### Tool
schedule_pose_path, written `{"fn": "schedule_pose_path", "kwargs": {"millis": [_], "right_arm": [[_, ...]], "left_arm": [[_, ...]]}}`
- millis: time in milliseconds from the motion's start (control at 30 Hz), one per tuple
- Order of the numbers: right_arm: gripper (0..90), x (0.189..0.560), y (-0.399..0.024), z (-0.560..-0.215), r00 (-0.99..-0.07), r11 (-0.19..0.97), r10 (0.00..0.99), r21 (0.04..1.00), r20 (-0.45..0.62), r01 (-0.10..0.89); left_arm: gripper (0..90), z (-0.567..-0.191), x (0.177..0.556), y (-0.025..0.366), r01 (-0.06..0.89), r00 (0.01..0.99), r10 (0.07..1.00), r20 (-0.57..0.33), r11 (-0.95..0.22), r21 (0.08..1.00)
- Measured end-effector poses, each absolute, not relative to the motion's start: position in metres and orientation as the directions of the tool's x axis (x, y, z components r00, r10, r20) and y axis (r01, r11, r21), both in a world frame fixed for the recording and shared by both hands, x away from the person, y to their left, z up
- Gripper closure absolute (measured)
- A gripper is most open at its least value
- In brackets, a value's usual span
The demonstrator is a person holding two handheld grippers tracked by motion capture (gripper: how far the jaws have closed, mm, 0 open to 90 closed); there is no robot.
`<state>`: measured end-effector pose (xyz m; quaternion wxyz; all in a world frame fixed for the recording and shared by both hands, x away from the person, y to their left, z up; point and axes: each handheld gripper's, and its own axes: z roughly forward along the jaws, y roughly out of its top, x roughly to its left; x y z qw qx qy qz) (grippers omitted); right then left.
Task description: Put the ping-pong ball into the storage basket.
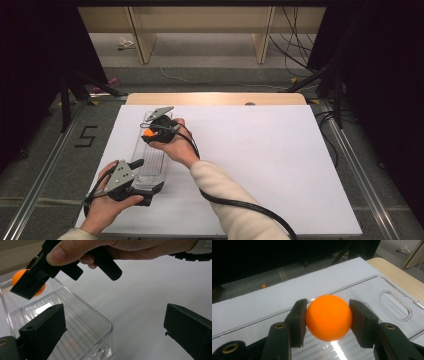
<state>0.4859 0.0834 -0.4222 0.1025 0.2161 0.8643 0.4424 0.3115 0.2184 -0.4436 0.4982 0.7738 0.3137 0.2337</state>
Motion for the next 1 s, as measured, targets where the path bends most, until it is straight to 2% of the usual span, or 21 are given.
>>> {"fn": "schedule_pose_path", "kwargs": {"millis": [1000], "right_arm": [[51.2,0.4886,0.0825,-0.4306,-0.883,0.536,0.47,0.789,0.015,0.299]], "left_arm": [[3.6,-0.4435,0.3115,0.2185,0.253,0.694,0.718,0.048,-0.306,0.918]]}}
